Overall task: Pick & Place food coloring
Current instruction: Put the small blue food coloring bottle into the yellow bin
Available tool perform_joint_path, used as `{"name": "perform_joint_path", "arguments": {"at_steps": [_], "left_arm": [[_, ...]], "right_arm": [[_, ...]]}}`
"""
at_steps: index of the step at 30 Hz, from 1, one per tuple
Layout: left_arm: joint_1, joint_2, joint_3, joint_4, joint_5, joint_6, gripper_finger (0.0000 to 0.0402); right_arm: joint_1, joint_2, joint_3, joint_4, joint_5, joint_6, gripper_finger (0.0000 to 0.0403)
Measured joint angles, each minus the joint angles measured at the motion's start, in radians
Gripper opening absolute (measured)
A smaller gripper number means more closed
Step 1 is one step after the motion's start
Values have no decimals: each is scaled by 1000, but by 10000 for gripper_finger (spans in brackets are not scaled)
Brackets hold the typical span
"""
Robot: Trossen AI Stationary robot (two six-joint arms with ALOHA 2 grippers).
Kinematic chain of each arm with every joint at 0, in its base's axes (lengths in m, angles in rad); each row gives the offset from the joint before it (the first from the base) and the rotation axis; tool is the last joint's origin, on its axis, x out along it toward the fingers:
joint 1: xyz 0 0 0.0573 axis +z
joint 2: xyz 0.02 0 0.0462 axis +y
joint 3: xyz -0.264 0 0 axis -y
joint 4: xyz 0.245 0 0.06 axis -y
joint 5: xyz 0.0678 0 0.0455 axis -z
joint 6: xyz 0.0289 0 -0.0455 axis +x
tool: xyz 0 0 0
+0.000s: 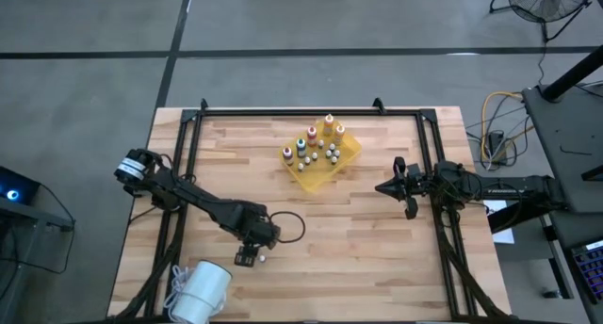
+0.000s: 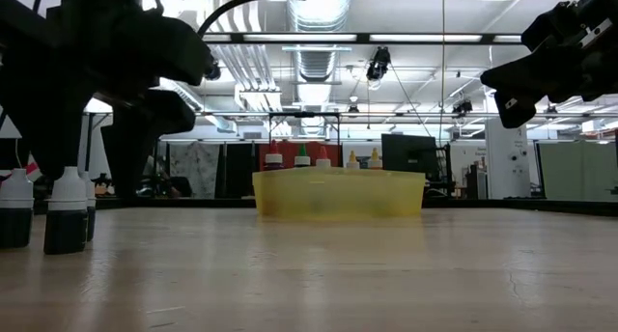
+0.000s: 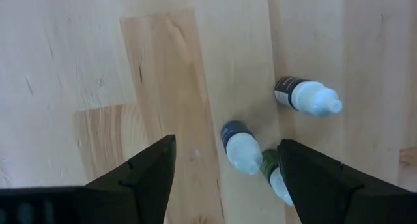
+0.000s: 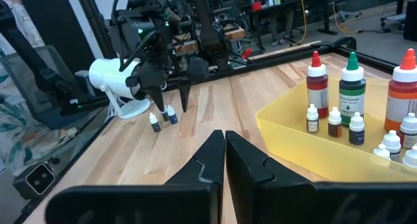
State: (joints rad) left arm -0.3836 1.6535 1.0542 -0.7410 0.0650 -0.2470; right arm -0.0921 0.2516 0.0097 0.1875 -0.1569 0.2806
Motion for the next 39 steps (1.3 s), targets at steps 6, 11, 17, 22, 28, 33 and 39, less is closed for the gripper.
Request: {"name": "perform_joint_path", "arguments": {"at_steps": [6,11,17,22,28,33,39], "left_arm": [[0,1,-16,2,2,-1,240],[0,1,-28,27,2,-5,237],[0,1,-28,34,25,-1,221],[0,1,-28,35,29,-1,206],[0,1,-28,39,30,-13,192],[0,1,-28,40,30,-17,172],[0,1,-28,40,33,-23,132]], "right_arm": [[0,0,0,0,0,0,9],[0,0,0,0,0,0,9],[0,0,0,0,0,0,9],[0,0,0,0,0,0,9],[0,0,0,0,0,0,9],[0,0,0,0,0,0,9],[0,0,0,0,0,0,9]]}}
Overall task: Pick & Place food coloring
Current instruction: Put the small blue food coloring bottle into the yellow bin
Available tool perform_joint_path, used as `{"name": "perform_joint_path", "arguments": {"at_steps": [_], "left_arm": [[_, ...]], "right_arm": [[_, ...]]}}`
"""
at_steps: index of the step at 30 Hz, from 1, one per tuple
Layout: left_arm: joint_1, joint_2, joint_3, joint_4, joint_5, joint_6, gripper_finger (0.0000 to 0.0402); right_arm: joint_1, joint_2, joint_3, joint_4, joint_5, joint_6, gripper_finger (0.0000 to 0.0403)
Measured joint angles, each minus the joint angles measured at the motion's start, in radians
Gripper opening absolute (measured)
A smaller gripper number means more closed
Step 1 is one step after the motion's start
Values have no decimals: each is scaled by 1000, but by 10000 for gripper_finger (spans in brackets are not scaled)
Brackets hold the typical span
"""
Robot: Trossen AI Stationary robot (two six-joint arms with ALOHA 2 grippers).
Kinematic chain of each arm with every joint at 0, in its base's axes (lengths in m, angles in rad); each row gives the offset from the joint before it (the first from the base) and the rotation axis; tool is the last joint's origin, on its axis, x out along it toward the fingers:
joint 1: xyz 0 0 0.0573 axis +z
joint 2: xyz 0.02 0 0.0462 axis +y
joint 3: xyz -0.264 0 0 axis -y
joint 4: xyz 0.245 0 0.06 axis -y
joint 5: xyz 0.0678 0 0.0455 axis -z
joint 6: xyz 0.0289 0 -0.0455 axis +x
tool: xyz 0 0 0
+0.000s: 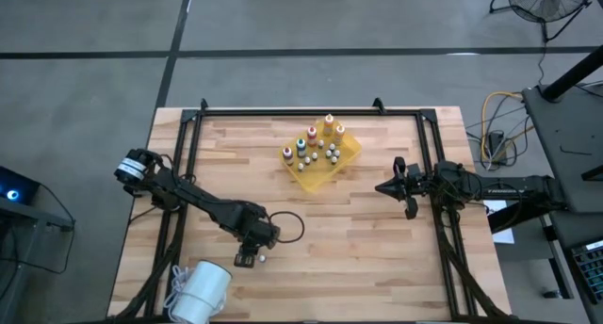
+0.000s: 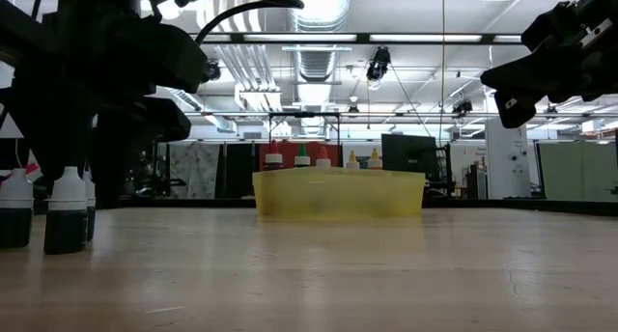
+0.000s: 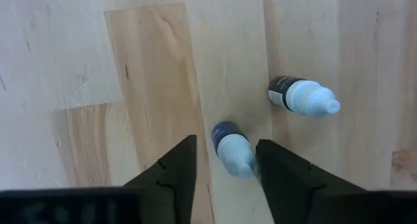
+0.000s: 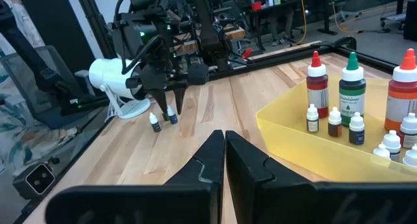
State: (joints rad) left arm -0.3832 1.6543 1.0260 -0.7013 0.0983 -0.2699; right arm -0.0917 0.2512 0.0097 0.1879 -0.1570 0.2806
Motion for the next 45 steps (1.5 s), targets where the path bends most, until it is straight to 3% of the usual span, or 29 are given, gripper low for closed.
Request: {"name": "perform_joint_path", "arguments": {"at_steps": [12,24,38,45], "left_arm": [[2,0,4,-4,19,0,39],[55,-2,125,-111,18,59,41],[275,-1,374,-160,12,217,41],[385,64,518,-264,11,251,42]], "right_arm": [[0,0,0,0,0,0,9],[0,0,0,0,0,0,9],[0,0,0,0,0,0,9],[0,0,0,0,0,0,9]]}}
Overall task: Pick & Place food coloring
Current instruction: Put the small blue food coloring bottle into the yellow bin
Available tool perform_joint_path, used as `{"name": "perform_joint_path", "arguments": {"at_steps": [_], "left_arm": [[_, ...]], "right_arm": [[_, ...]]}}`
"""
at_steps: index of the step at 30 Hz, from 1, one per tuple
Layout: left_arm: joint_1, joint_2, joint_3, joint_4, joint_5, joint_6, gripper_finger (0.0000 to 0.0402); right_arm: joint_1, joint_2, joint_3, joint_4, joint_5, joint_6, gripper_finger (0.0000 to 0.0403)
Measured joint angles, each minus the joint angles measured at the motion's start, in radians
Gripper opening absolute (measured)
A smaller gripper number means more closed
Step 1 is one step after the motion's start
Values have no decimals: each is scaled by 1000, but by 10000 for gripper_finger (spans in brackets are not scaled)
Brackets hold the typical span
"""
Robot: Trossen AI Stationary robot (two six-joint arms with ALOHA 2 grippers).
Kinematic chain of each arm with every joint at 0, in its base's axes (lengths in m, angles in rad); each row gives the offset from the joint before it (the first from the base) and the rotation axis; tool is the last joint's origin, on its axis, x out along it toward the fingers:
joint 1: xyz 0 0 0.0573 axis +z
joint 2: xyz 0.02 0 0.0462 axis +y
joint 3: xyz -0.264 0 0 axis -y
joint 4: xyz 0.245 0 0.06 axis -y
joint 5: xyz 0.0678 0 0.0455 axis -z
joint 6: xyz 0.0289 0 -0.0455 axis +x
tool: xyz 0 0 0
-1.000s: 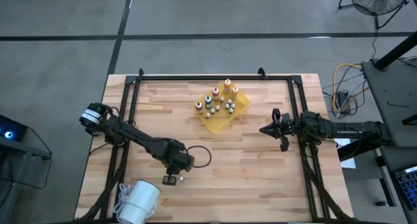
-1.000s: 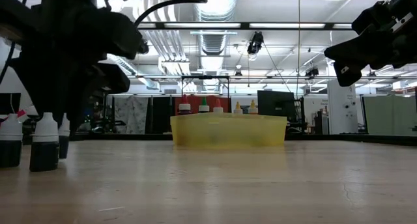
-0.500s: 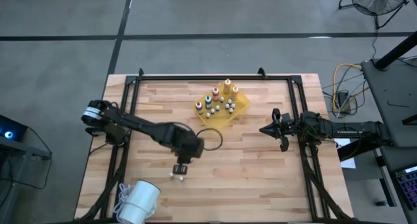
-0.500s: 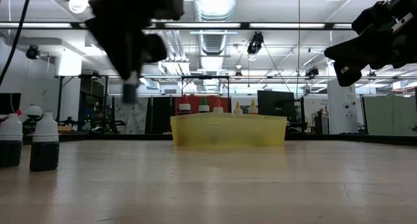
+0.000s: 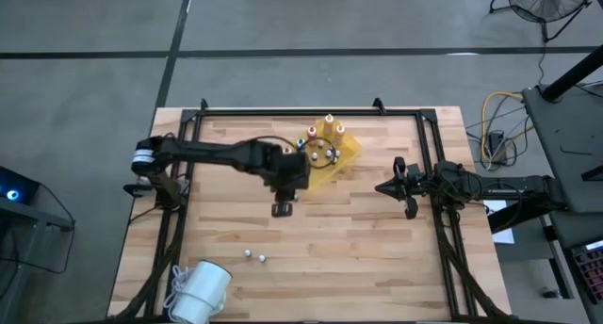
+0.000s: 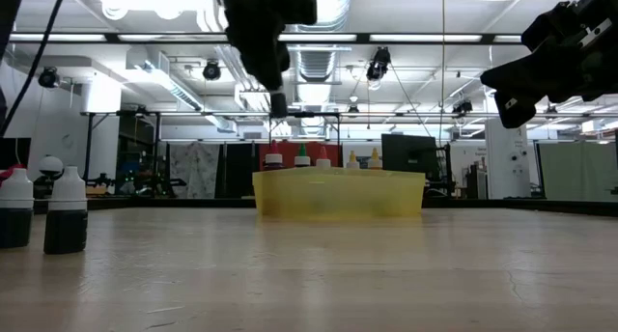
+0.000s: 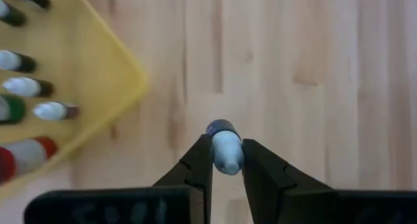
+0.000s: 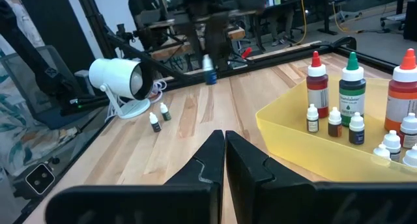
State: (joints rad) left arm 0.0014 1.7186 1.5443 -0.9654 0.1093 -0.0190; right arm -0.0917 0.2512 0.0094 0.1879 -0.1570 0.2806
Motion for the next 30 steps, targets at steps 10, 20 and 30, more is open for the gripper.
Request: {"name": "perform_joint_path", "arguments": {"at_steps": [10,20,30], "left_arm": [[107,70,82,4,1,53,42],[165,141,111,1,1,144,42],[209,209,222,-36,2,371,42]], "right_arm": [[0,0,0,0,0,0,9],[0,0,0,1,0,0,9],[0,0,0,0,0,0,9]]}}
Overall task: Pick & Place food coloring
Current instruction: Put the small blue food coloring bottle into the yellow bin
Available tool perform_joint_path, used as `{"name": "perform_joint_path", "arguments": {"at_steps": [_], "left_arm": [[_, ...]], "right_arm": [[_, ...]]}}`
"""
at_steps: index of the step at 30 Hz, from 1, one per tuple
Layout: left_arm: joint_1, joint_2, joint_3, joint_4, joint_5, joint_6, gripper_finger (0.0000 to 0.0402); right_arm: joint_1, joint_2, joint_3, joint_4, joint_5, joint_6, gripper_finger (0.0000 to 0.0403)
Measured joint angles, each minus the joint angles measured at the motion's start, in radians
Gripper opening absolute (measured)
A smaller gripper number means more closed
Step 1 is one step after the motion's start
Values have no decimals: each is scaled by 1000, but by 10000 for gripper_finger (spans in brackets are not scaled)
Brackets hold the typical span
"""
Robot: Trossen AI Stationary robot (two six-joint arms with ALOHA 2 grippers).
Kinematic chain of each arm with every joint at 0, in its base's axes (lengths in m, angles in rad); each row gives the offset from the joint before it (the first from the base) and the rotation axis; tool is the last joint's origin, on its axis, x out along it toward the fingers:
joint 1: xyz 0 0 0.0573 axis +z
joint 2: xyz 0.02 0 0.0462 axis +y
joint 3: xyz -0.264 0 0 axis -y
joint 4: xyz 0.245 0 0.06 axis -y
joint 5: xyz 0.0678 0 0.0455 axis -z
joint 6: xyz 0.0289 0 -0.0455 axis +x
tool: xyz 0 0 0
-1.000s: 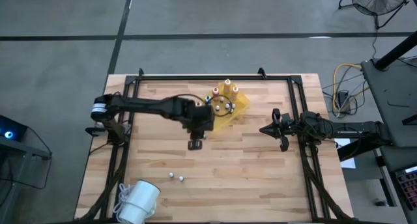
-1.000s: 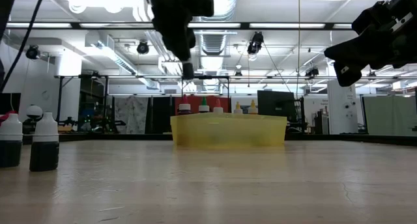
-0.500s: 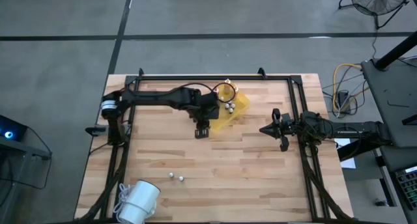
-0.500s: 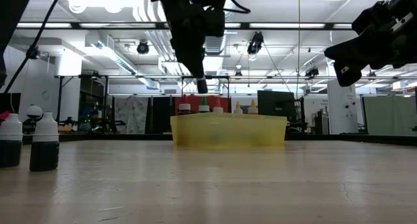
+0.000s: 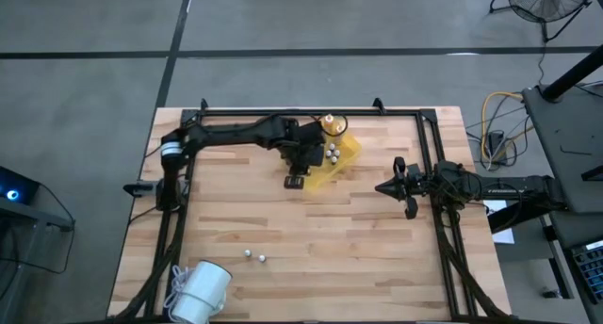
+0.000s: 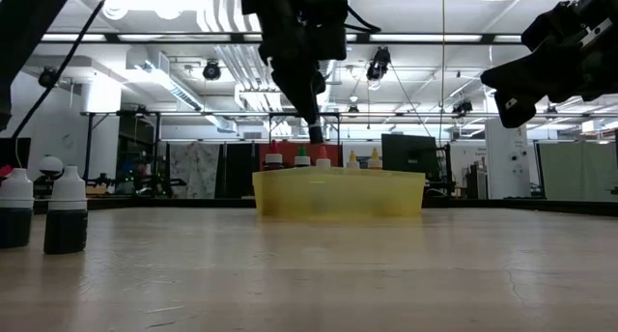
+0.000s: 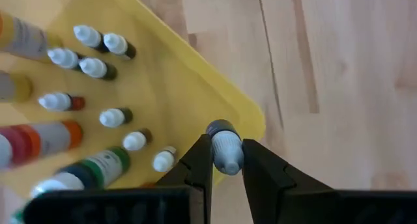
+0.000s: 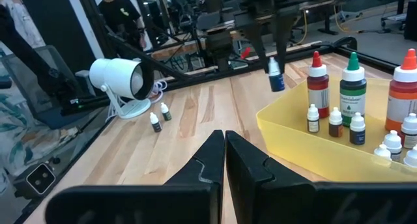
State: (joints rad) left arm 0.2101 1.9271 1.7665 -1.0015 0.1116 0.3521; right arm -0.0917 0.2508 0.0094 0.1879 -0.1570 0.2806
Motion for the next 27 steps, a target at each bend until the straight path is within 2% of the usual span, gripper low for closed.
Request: {"name": "perform_joint_path", "arguments": {"at_steps": [5,9,14,27], "left_arm": [[24,54,97,-61,1,51,42],[47,113,191,-124,0,34,42],[66,172,262,-127,-1,12,42],[70,262,275,-116,-1,16,42]], "right_arm": [[0,0,0,0,0,0,9],[0,0,0,0,0,0,9],[0,0,0,-1,0,0,9],[0,0,0,-1,0,0,9]]}}
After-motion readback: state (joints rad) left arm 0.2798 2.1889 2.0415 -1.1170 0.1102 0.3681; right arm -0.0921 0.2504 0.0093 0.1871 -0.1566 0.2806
